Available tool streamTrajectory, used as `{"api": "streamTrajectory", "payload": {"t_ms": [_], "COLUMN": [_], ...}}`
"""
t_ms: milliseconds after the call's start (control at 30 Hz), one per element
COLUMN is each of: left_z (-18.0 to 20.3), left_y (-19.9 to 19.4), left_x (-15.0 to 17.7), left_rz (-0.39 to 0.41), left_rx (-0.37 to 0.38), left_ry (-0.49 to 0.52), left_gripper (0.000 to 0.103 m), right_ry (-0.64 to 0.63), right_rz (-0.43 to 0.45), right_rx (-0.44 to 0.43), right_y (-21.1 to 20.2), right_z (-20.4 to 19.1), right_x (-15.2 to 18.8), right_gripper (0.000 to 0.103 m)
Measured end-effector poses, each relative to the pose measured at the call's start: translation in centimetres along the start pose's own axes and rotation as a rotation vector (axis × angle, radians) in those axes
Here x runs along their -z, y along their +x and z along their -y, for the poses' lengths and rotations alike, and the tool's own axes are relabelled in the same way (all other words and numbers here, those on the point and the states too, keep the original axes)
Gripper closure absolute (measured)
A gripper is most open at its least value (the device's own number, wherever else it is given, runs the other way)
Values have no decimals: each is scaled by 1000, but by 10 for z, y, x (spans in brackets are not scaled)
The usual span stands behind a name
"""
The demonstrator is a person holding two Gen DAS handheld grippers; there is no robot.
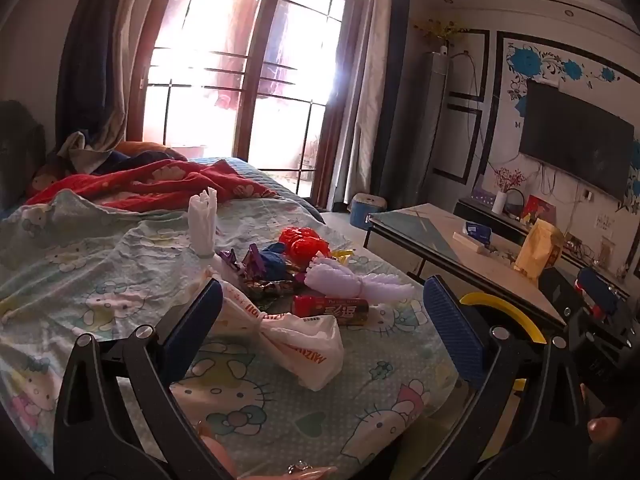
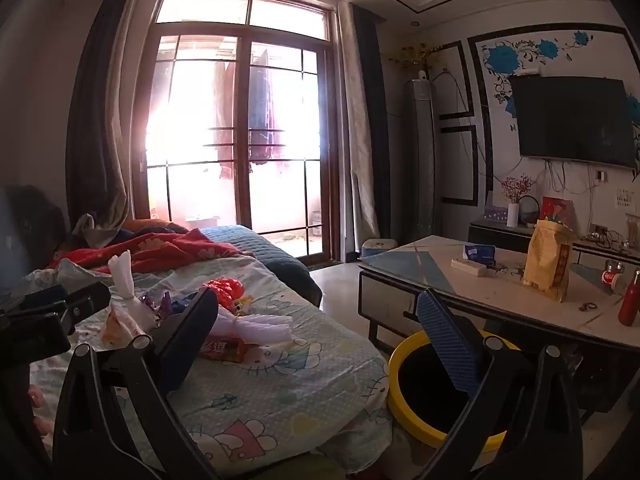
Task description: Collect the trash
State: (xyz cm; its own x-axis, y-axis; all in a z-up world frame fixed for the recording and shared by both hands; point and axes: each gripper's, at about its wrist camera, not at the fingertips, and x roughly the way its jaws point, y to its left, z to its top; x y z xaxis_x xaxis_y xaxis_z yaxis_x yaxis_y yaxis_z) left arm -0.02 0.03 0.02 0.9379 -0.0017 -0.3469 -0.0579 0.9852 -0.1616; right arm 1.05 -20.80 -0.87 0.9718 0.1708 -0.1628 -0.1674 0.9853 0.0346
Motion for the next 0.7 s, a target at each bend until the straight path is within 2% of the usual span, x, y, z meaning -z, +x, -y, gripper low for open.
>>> {"api": "streamTrajectory", "payload": {"t_ms": [700], "left_z": [-3], "left_y": [-5], "left_x": [-2], "left_rz": [18], "left_rx": [4], "left_ry": [3], "left_gripper": [11], "right_ry": [-7], "right_rz": [-14], "right_rx": [4], "right_y": [4], "right_z": [2], "right_x": [7], "right_gripper": [6]}}
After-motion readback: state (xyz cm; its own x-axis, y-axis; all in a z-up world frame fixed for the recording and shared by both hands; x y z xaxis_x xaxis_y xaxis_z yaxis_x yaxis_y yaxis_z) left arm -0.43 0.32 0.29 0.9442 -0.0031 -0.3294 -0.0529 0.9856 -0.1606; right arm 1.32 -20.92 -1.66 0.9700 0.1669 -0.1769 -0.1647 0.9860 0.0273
